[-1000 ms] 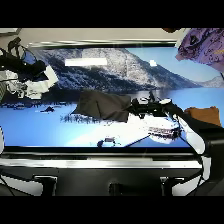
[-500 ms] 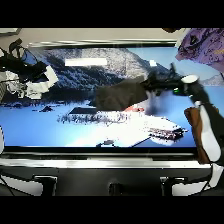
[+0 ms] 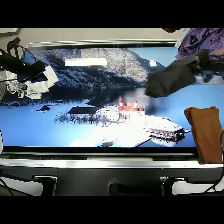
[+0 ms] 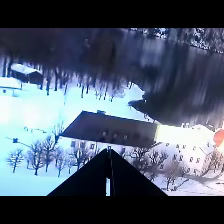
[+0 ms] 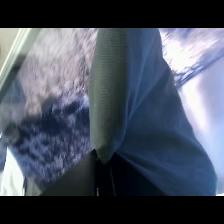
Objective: Fold the clothes and pants, and hang the long-sleeved shirts on hangers.
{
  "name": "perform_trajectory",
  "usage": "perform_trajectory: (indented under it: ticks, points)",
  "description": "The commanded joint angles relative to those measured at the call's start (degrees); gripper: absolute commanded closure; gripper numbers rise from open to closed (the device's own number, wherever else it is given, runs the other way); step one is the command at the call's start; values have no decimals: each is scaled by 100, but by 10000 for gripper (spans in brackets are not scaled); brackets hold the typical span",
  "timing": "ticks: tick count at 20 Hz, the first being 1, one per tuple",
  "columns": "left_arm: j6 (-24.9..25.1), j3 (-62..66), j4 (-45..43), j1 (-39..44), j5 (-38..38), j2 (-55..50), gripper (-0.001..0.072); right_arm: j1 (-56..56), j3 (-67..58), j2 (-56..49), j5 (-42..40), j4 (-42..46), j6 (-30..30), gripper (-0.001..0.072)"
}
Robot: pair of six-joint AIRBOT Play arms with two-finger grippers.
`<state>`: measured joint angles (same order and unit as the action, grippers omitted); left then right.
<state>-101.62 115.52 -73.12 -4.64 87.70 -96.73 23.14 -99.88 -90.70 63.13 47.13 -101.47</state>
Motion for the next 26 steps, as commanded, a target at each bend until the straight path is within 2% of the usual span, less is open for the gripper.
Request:
perform_trajectory:
  ticks: [1,4,8,13,18,22,26]
  points:
    - [-2,-2,2,-2,-4,39,687,612,-483,22,92,592,-678,688]
    - [-2,-2,0,-2,-2,72,687,1021,-640,22,92,942,-1322,688]
    - [-48,-2,0,-2,-2,127,687,1447,-658,48,197,1049,-1875,688]
    - [-46,0,0,-2,111,195,688,1869,-656,118,896,1486,-2789,688]
    - [-46,2,-2,-4,188,269,688,2389,-634,380,1510,2218,-2879,686]
    - [-46,2,-2,-4,188,275,688,2570,-605,442,2356,2979,-2435,686]
    - [-48,2,-2,-2,190,291,688,2570,-111,629,2553,3248,-2385,686]
